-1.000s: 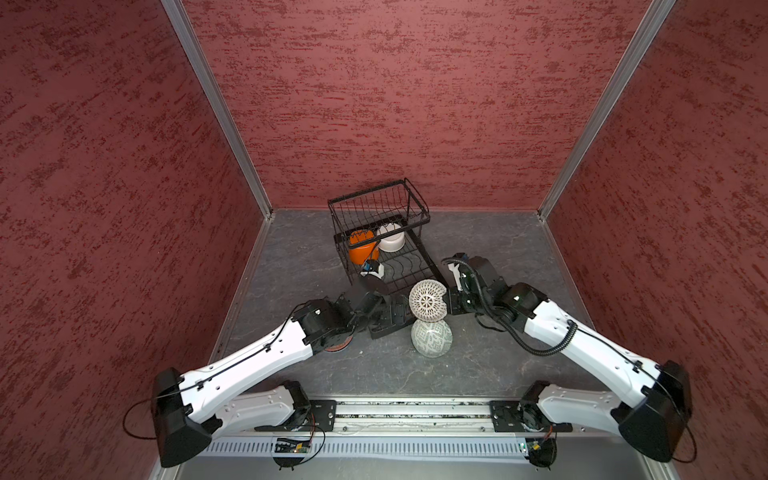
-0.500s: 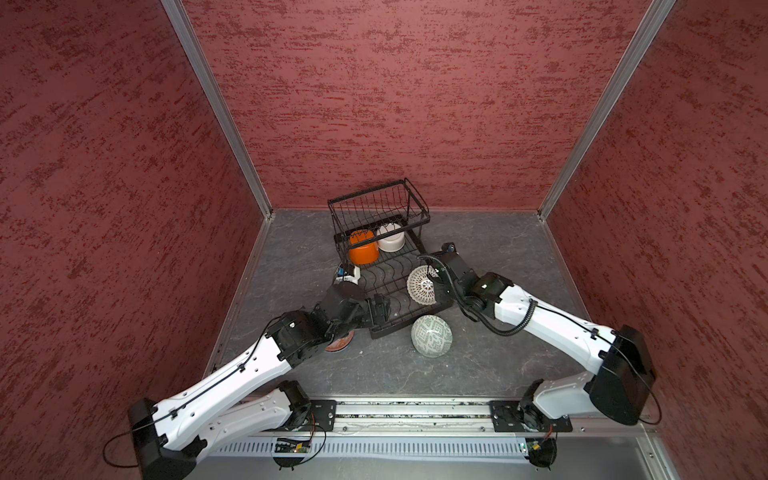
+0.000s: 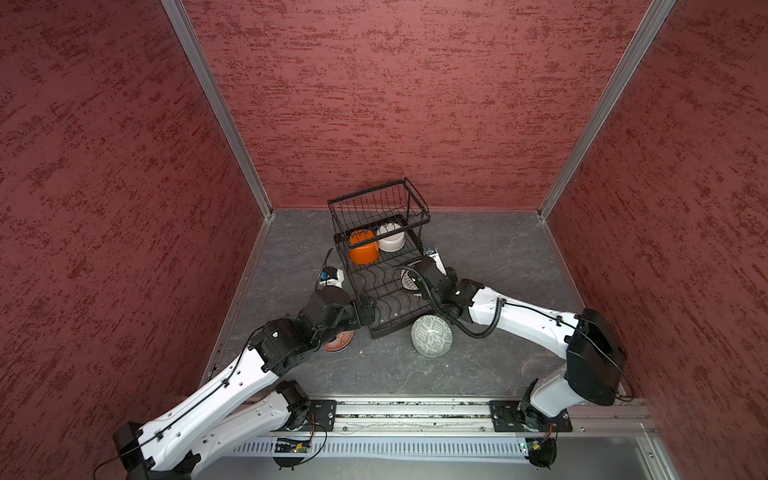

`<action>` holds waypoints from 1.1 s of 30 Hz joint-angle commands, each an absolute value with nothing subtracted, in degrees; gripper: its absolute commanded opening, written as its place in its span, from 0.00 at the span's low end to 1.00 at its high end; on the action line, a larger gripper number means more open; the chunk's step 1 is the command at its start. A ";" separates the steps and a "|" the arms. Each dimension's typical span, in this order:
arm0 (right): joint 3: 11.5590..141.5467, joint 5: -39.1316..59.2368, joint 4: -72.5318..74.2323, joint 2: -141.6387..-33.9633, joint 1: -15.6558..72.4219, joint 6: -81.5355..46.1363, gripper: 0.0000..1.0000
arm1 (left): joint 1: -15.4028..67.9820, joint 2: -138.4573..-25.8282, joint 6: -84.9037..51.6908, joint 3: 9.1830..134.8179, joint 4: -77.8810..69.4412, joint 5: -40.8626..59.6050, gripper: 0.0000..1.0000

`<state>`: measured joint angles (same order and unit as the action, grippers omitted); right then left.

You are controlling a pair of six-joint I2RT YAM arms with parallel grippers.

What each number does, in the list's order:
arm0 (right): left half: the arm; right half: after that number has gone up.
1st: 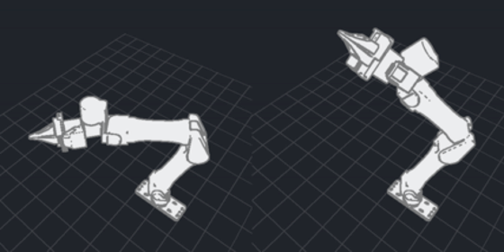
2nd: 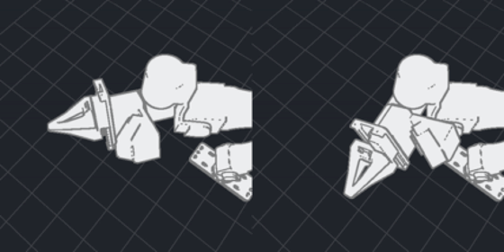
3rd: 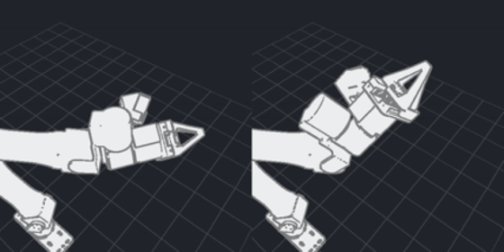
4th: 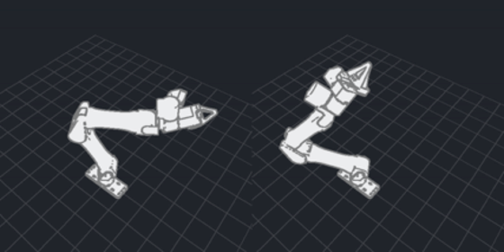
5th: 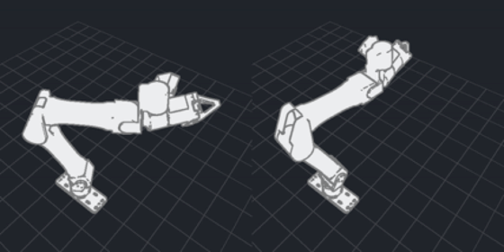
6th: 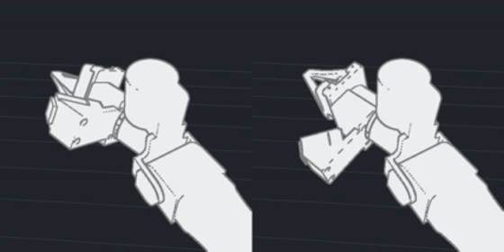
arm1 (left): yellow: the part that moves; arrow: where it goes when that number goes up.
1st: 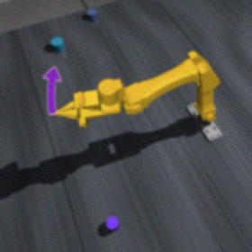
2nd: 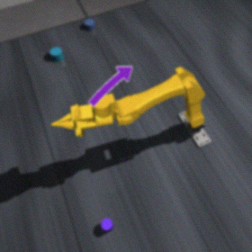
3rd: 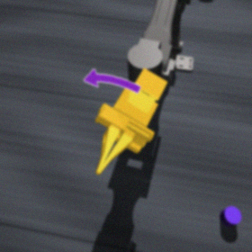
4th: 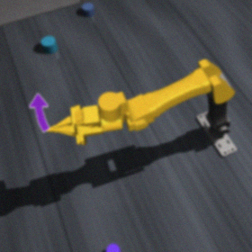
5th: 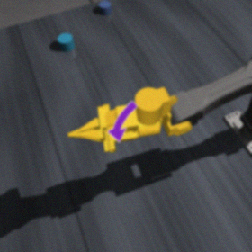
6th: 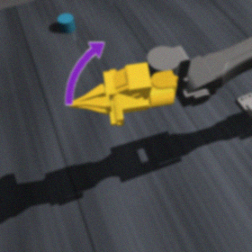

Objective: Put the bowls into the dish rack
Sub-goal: 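Carry the maroon-patterned bowl toward the rack with the right gripper while the left arm withdraws, then lower the maroon-patterned bowl into the rack slots beside the white bowl with the right gripper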

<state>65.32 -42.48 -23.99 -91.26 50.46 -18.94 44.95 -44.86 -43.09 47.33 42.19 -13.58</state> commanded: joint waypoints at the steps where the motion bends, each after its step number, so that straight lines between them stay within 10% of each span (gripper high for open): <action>1: 67.59 -52.42 -15.25 -92.67 51.33 -15.59 0.00 | 43.56 -43.60 -43.34 46.24 43.32 -13.30 1.00; 33: 70.55 -66.54 25.49 -113.67 51.23 17.22 0.00 | 37.72 -41.93 -40.67 45.84 46.18 -11.52 1.00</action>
<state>68.10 -63.24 17.87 -112.90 51.22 13.91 38.35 -42.61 -41.78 46.37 45.50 -12.03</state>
